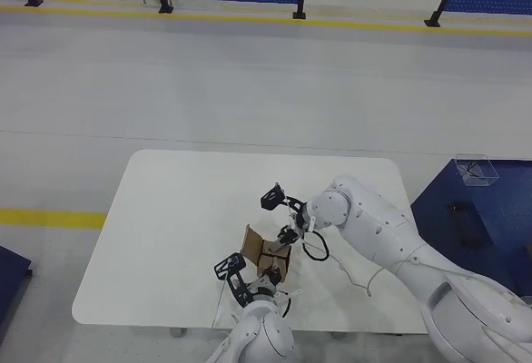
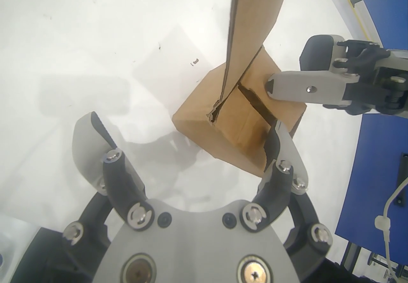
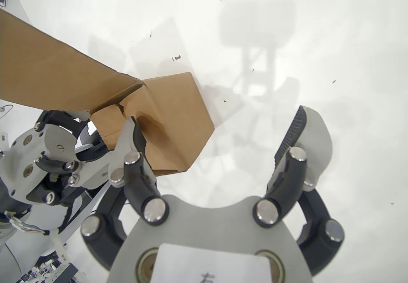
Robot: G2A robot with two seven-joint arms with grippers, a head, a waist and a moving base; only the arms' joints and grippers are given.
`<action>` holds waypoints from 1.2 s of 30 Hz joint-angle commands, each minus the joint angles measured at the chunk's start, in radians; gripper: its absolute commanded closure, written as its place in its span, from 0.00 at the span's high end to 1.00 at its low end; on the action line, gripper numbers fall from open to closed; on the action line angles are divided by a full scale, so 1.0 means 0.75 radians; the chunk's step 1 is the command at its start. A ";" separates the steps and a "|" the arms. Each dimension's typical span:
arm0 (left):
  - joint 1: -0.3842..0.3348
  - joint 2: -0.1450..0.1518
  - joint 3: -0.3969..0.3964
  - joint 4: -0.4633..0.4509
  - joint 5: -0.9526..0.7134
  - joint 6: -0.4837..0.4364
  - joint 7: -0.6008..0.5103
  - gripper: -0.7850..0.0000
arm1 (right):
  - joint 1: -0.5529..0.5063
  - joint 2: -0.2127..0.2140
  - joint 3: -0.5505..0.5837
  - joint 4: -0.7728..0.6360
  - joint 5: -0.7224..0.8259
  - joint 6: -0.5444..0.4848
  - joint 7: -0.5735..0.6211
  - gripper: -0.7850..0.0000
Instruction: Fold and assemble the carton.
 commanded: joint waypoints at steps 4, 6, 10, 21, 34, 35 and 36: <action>0.000 -0.005 -0.010 0.010 0.010 0.009 -0.004 1.00 | -0.010 -0.011 0.006 0.000 -0.031 0.025 0.003 1.00; -0.002 -0.009 -0.012 0.017 0.008 0.020 -0.004 1.00 | -0.012 -0.015 0.012 0.004 -0.033 0.024 0.006 1.00; -0.009 -0.020 -0.009 0.035 0.005 0.041 0.007 1.00 | -0.014 -0.021 0.025 0.012 -0.039 0.018 0.008 1.00; 0.018 -0.038 -0.031 -0.039 0.003 0.051 0.050 1.00 | -0.012 -0.029 0.073 0.012 -0.057 -0.003 -0.009 1.00; 0.253 0.005 -0.233 -0.672 0.073 -0.039 0.099 1.00 | -0.118 0.186 0.426 -0.164 0.209 -0.312 0.196 1.00; 0.236 0.003 -0.264 -0.650 0.076 -0.031 0.122 1.00 | -0.143 0.210 0.442 -0.213 0.199 -0.292 0.217 1.00; 0.209 0.001 -0.285 -0.614 0.074 -0.031 0.135 1.00 | -0.170 0.236 0.449 -0.268 0.180 -0.266 0.242 1.00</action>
